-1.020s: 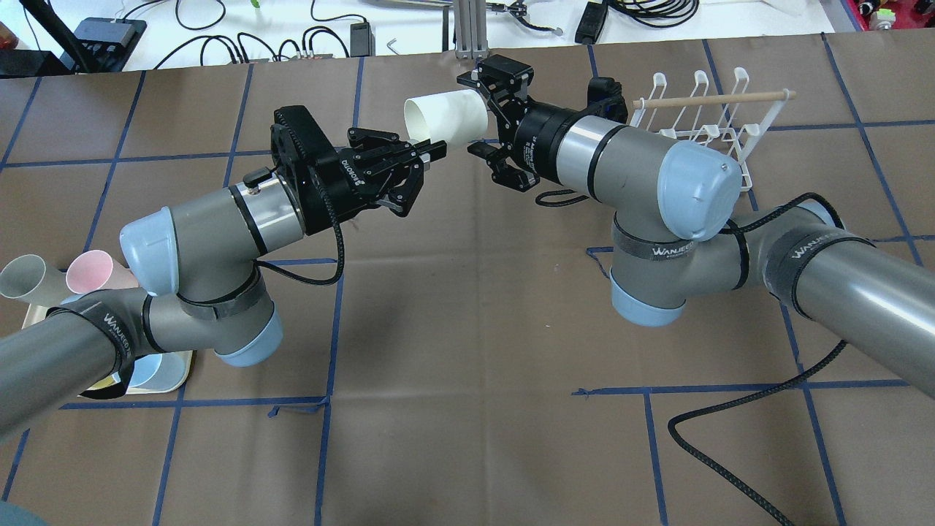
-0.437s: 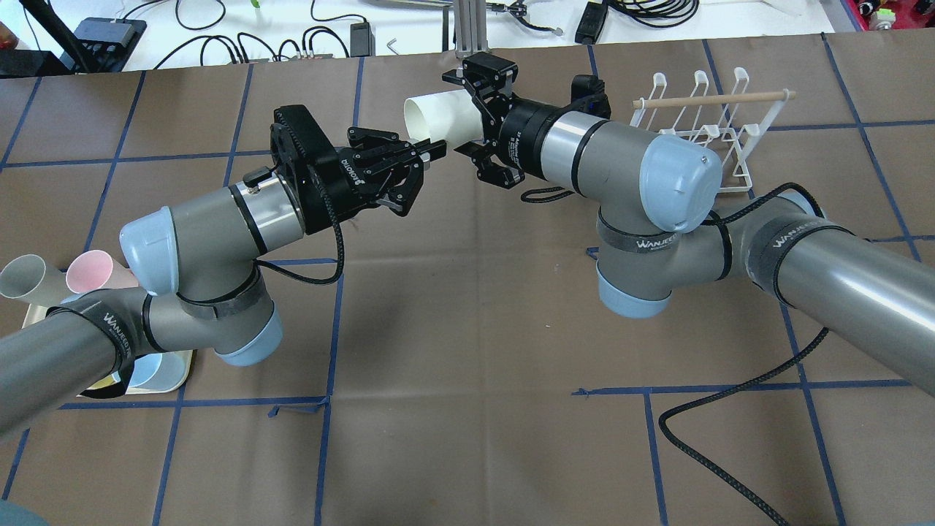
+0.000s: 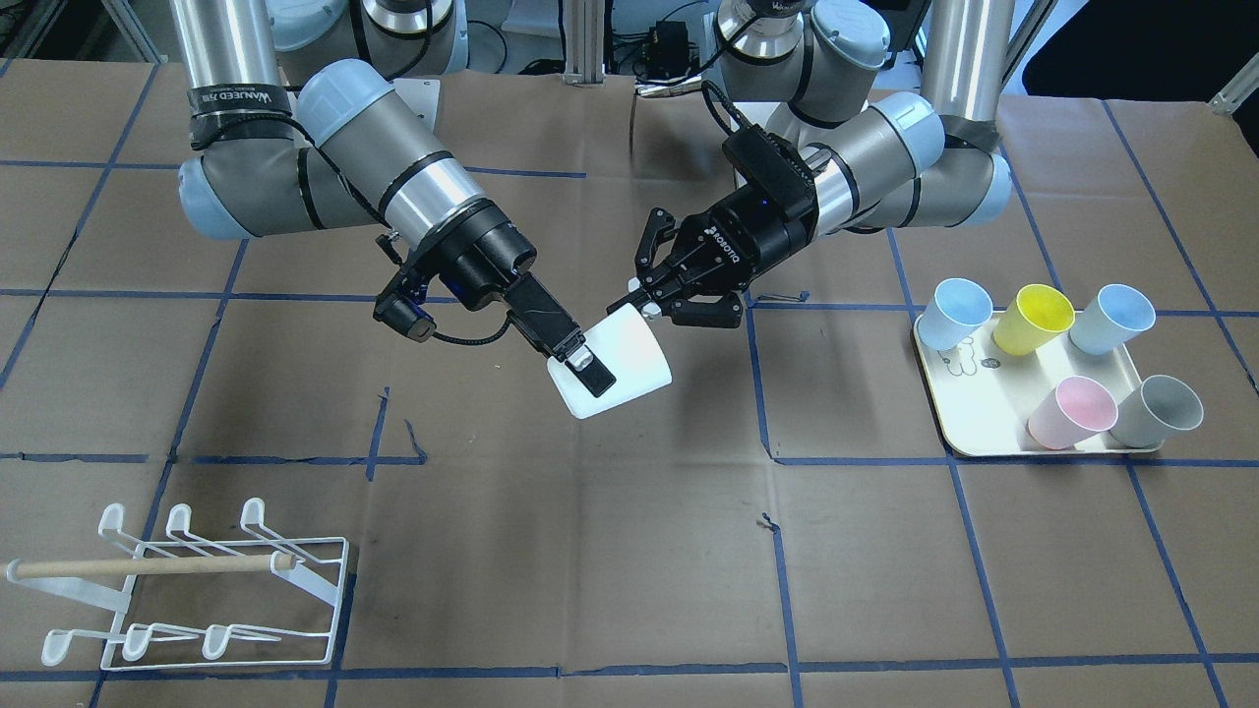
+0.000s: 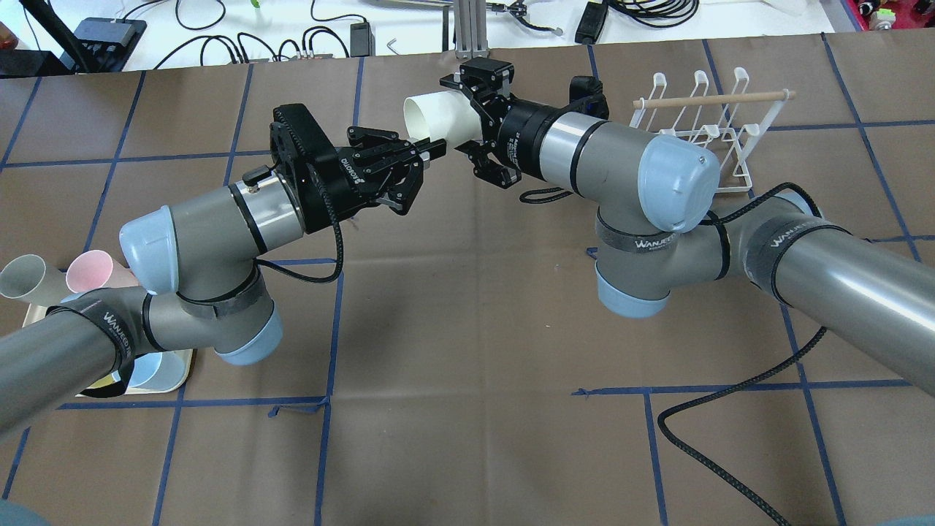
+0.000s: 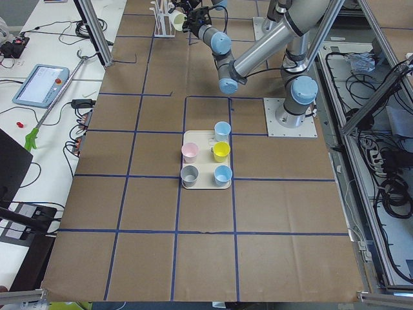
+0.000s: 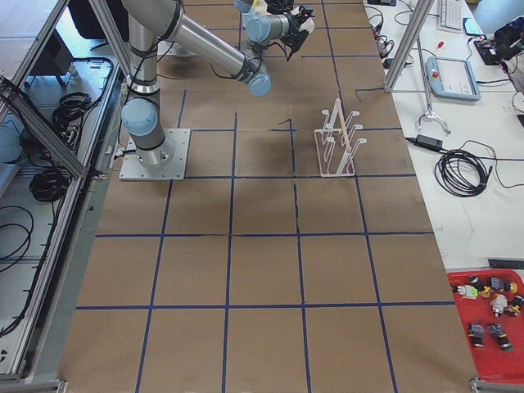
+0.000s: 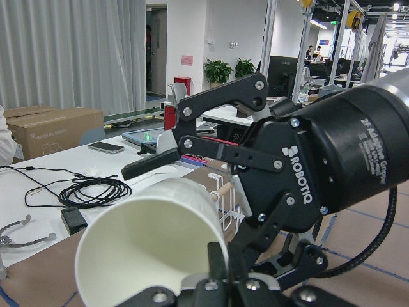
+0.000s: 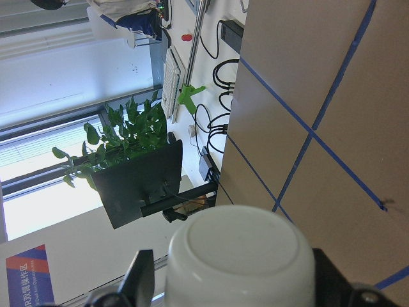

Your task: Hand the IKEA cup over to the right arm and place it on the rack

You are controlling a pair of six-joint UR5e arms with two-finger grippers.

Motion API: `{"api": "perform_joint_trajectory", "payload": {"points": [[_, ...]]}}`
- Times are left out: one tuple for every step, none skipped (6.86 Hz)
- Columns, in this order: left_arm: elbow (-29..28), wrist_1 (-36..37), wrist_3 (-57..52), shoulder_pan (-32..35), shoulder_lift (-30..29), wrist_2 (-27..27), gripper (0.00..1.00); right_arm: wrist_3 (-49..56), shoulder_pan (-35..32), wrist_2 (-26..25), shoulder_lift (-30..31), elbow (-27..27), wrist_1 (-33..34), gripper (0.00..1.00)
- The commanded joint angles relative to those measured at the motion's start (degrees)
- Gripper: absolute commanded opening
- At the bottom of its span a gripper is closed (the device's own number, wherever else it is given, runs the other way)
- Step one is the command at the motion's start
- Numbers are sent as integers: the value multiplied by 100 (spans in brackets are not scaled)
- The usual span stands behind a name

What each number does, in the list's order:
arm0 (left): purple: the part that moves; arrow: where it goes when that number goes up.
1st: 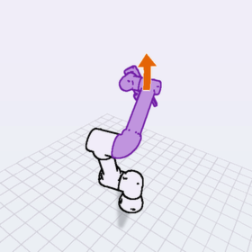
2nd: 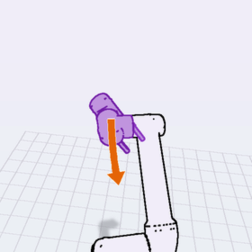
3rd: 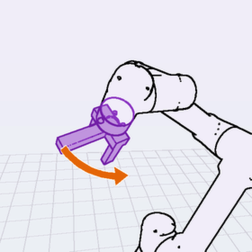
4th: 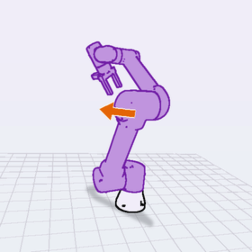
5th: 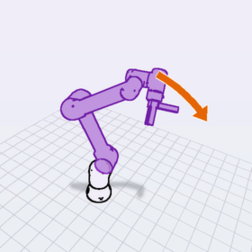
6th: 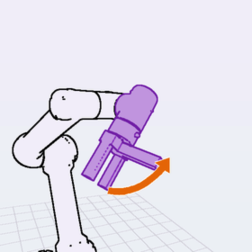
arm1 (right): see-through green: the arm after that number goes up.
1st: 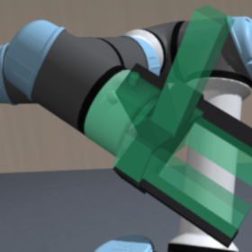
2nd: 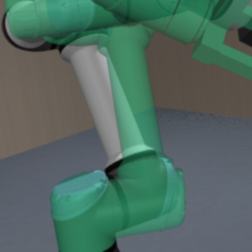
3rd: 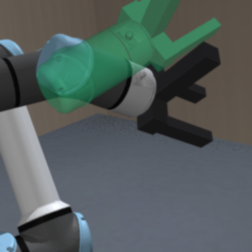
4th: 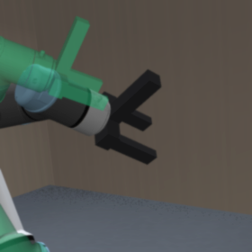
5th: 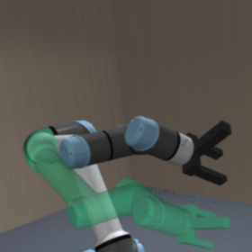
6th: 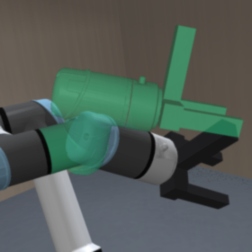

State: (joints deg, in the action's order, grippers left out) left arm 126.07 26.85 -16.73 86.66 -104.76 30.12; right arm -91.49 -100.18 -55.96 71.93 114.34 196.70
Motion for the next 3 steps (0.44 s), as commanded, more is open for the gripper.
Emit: {"api": "perform_joint_trajectory", "payload": {"points": [[-3, -4, 39, 0, 0, 3, 0, 0, 7, 15, -30, 0, 9, 68], [-3, 5, 39, -9, 0, 3, 0, 0, 7, 32, -30, 0, 9, 63], [-12, 5, 39, -9, 0, 3, 1, 0, 7, 41, -30, -8, 9, 60]]}}
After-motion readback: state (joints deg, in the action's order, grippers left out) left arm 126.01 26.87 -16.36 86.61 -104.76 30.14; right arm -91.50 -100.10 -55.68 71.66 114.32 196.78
